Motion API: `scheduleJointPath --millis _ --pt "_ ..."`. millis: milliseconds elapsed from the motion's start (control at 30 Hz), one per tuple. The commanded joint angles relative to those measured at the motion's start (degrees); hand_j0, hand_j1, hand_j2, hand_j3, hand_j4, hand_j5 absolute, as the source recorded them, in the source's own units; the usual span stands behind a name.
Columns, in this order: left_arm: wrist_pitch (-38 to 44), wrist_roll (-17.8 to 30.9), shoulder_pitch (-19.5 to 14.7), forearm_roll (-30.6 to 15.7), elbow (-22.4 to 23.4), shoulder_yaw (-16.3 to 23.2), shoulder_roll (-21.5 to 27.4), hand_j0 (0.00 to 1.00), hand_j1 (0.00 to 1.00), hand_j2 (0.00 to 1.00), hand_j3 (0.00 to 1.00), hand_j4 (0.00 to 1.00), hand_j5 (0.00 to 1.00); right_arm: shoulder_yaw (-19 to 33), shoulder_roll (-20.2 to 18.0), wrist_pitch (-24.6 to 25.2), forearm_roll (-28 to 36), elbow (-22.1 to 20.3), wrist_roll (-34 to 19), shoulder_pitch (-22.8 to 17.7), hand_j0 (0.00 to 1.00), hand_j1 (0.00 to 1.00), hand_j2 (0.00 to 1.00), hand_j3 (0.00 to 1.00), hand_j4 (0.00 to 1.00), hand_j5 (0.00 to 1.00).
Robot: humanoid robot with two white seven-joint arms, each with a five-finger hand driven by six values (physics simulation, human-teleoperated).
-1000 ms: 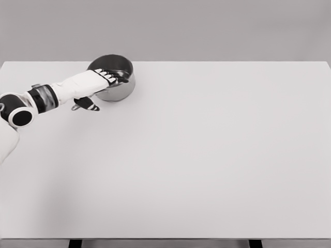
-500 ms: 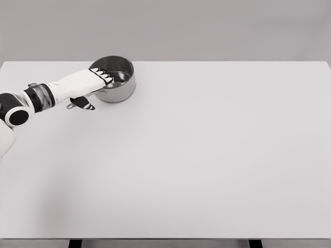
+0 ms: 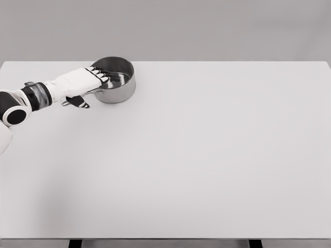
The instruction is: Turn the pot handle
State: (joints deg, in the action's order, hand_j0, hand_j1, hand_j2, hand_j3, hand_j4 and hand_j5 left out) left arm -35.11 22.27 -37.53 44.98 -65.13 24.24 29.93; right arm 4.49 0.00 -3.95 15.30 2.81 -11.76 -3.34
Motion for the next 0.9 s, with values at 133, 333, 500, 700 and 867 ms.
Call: scheduleJointPath --millis 133,333,500,700,867 --pt "0.1 0.0 0.0 1.3 0.2 -1.2 0.0 1.00 1.00 1.00 1.00 1.00 1.00 0.0 0.0 0.0 0.0 0.0 0.0 0.0 1.00 1.00 1.00 1.00 1.00 1.00" --pt "0.1 0.0 0.0 1.3 0.3 -1.3 0.6 1.00 1.00 1.00 1.00 1.00 1.00 0.0 0.0 0.0 0.0 0.0 0.0 0.0 1.00 1.00 1.00 1.00 1.00 1.00" --pt "0.1 0.0 0.1 1.3 0.4 -2.1 1.8 1.00 1.00 1.00 1.00 1.00 1.00 0.0 0.0 0.0 0.0 0.0 0.0 0.0 1.00 1.00 1.00 1.00 1.00 1.00" --pt "0.1 0.0 0.4 1.3 0.5 -4.0 2.1 1.00 1.00 1.00 1.00 1.00 1.00 0.0 0.0 0.0 0.0 0.0 0.0 0.0 1.00 1.00 1.00 1.00 1.00 1.00" --pt "0.1 0.0 0.4 1.3 1.8 -4.7 2.6 1.00 1.00 1.00 1.00 1.00 1.00 0.0 0.0 0.0 0.0 0.0 0.0 0.0 1.00 1.00 1.00 1.00 1.00 1.00"
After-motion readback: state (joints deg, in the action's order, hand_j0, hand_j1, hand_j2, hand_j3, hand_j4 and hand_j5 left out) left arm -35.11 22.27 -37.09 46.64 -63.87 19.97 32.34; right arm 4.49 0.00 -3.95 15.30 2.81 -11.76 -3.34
